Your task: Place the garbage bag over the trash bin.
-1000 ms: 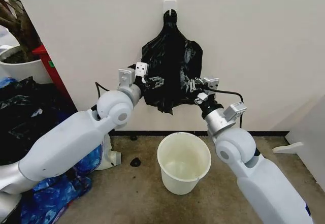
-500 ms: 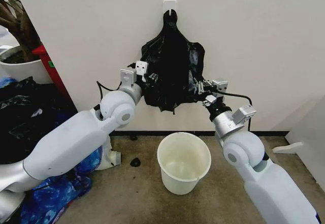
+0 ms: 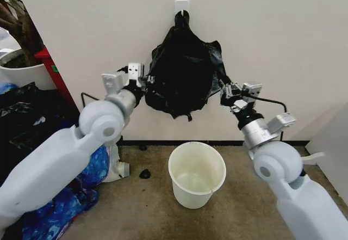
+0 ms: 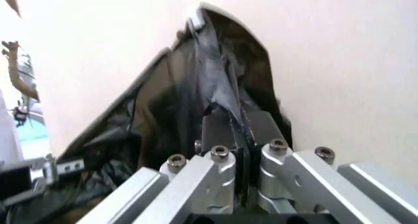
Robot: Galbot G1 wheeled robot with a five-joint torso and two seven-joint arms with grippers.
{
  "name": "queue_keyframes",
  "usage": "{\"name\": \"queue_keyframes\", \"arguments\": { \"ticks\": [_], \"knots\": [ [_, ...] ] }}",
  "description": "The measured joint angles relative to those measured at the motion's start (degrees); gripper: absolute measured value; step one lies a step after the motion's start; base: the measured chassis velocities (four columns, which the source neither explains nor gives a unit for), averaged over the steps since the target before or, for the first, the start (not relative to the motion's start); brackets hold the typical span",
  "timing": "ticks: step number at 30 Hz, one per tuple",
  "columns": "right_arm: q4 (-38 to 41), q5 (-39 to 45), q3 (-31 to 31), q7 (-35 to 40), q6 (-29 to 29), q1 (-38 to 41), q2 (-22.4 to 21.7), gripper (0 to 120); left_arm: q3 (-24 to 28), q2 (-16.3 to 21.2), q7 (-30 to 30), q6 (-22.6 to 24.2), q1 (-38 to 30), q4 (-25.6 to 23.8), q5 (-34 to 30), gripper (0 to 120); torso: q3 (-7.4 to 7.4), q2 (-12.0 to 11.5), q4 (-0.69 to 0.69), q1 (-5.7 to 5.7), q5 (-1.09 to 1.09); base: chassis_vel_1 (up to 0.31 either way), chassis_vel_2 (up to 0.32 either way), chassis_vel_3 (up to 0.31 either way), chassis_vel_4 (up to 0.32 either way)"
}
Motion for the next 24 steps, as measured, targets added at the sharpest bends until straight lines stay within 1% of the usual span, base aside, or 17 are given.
{"name": "queue_keyframes", "arguments": {
  "ticks": [3, 6, 8, 10, 14, 15, 17, 20, 24],
  "knots": [
    [5.34, 2.85, 3.58, 0.23, -1.0, -2.71, -2.96, 0, -3.53, 2.48, 2.23, -1.79, 4.23, -4.29, -2.7, 0, 0.0, 0.0, -0.01, 0.0, 0.0, 0.0, 0.0, 0.0, 0.0],
    [8.72, 5.17, 5.67, 1.0, -1.36, -5.77, -6.09, 0, -5.83, 3.99, 4.68, -2.63, 6.71, -6.45, -2.76, 0, 0.0, 0.0, -0.01, 0.0, 0.0, 0.0, 0.0, 0.0, 0.0],
    [9.7, 5.73, 6.35, 1.31, -1.36, -6.91, -6.92, 0, -6.34, 4.35, 5.01, -2.79, 7.34, -7.12, -2.76, 0, 0.0, 0.01, -0.01, 0.0, 0.0, 0.0, 0.0, 0.0, 0.0],
    [11.56, 6.37, 7.77, 2.05, -1.35, -9.79, -8.1, 0, -7.46, 5.35, 5.38, -3.05, 9.07, -9.37, -2.76, 0, 0.0, 0.0, -0.01, 0.0, 0.0, 0.0, 0.0, 0.0, 0.0],
    [14.25, 6.66, 11.25, 2.56, -1.33, -17.18, -8.48, 0, -9.14, 7.4, 6.48, -3.94, 13.37, -13.92, -3.05, 0, -0.01, 0.01, -0.01, -0.01, 0.01, 0.0, 0.0, 0.0, 0.0],
    [14.25, 6.66, 11.25, 2.56, -1.33, -17.18, -8.48, 0, -9.14, 7.4, 6.48, -3.94, 13.37, -13.92, -3.05, 0, -0.01, 0.01, -0.01, -0.01, 0.01, 0.0, 0.0, 0.0, 0.0],
    [14.43, 6.88, 13.66, 2.76, -1.32, -20.93, -8.65, 0, -9.34, 7.62, 6.94, -4.56, 15.55, -15.61, -3.41, 0, 0.0, 0.01, -0.01, 0.0, 0.01, 0.0, 0.0, 0.0, 0.0],
    [14.44, 8.11, 16.55, 4.56, -1.41, -24.15, -9.1, 0, -9.28, 7.21, 7.13, -5.2, 18.62, -17.34, -3.93, 0, 0.0, 0.01, -0.02, -0.01, 0.01, 0.0, 0.0, 0.0, 0.0],
    [14.43, 8.79, 17.44, 6.9, -2.01, -25.59, -9.13, 0, -9.13, 6.67, 7.66, -6.14, 21.06, -18.01, -4.07, 0, 0.0, 0.01, -0.01, 0.0, 0.01, 0.0, 0.0, 0.0, 0.0]
  ]
}}
